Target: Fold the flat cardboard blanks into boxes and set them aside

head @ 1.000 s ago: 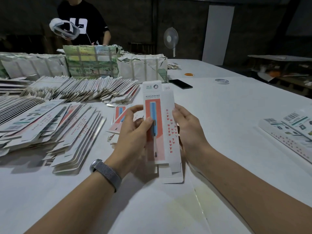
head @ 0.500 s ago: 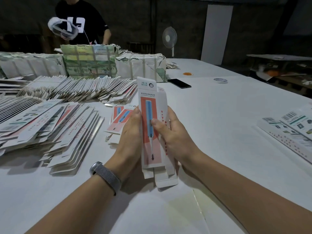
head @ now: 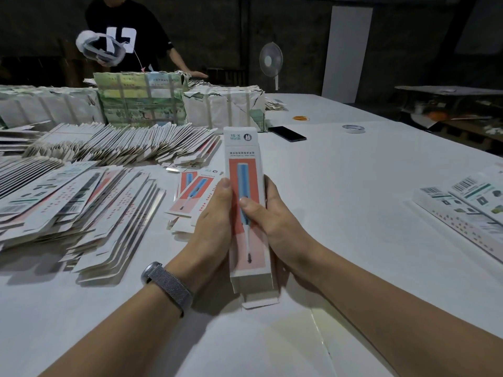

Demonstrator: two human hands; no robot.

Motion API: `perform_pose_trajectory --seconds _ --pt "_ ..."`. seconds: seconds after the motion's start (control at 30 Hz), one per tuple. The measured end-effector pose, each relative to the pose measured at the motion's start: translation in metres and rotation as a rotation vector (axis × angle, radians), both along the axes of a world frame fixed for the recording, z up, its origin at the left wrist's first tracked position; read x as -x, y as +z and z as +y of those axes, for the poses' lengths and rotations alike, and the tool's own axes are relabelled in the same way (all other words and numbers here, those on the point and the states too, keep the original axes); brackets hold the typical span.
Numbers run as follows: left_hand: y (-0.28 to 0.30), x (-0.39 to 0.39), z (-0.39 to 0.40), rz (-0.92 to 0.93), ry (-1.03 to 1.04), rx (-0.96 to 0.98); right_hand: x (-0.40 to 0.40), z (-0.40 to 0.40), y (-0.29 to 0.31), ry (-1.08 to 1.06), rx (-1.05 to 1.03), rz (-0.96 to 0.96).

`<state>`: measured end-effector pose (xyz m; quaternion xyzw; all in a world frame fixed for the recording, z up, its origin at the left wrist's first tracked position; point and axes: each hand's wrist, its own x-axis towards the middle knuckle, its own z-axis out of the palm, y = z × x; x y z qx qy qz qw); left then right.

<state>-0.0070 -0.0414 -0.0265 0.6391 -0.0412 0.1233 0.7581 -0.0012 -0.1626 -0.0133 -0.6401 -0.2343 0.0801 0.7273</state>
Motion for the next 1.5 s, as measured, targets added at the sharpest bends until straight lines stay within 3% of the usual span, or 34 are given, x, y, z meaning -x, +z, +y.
perform_pose_trajectory --seconds 0.23,0.37,0.87,1.1,1.5 --pt "-0.002 -0.005 0.004 -0.048 -0.043 -0.007 -0.004 0.000 -0.003 -0.006 0.046 -0.013" --pt "-0.001 -0.006 0.004 -0.082 -0.066 -0.014 -0.008 -0.003 0.003 -0.116 0.106 -0.032" --pt "0.004 -0.006 0.012 0.007 -0.208 -0.106 -0.019 -0.011 0.007 -0.253 0.049 -0.135" --pt "0.003 -0.004 0.011 0.031 -0.199 -0.064 -0.016 -0.011 0.010 -0.235 -0.022 -0.106" --pt "0.001 -0.005 0.006 0.114 -0.295 0.073 -0.009 -0.006 0.006 -0.103 0.073 -0.013"
